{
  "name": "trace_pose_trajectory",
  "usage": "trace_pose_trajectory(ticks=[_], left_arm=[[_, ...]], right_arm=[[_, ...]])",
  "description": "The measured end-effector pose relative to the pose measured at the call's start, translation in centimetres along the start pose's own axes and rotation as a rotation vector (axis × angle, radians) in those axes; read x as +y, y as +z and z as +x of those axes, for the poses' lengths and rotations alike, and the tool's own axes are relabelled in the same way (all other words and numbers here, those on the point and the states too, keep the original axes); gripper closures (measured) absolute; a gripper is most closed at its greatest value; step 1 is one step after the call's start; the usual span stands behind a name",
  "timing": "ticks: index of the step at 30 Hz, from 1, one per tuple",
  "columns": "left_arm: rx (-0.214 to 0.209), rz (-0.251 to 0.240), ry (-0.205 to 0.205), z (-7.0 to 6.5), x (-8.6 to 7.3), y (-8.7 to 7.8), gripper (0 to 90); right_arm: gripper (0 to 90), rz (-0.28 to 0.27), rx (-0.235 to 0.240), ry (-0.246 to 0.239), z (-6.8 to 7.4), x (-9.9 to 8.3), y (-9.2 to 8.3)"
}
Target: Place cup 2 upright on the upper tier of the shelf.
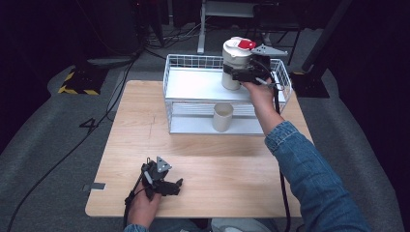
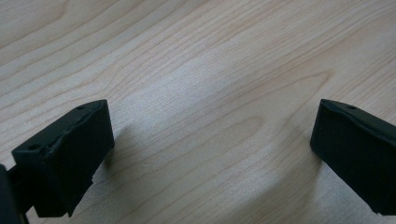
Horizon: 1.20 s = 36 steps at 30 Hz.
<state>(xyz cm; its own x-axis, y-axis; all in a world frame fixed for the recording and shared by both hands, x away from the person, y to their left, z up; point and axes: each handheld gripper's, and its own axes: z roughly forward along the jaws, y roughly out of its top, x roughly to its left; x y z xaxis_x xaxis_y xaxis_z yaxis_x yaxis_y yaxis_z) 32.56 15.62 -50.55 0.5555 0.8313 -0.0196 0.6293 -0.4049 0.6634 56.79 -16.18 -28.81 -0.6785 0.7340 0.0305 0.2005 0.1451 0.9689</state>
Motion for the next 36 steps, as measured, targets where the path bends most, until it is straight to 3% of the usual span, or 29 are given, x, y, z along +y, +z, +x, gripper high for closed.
trace_pose_trajectory(ticks=[3, 12, 21, 27, 36], left_arm=[[-0.001, 0.0, -0.005, 0.0, 0.0, 0.0, 0.0], [0.0, 0.0, -0.002, 0.0, 0.0, 0.0, 0.0], [0.0, 0.0, -0.001, 0.0, 0.0, 0.0, 0.0], [-0.002, -0.001, -0.004, 0.0, 0.0, 0.0, 0.0], [0.001, -0.003, -0.007, 0.0, 0.1, 0.1, 0.0]], right_arm=[[13.0, 0.003, -0.008, -0.032, 0.3, -0.1, -0.1], [12.8, 0.002, -0.018, -0.021, 0.3, -0.1, -0.1], [10.0, 0.018, -0.019, -0.043, 0.3, 0.0, -0.2], [8.9, 0.024, -0.025, -0.033, 0.3, 0.3, -0.9], [9.0, 0.012, -0.022, -0.043, 0.5, 0.8, -3.4]])
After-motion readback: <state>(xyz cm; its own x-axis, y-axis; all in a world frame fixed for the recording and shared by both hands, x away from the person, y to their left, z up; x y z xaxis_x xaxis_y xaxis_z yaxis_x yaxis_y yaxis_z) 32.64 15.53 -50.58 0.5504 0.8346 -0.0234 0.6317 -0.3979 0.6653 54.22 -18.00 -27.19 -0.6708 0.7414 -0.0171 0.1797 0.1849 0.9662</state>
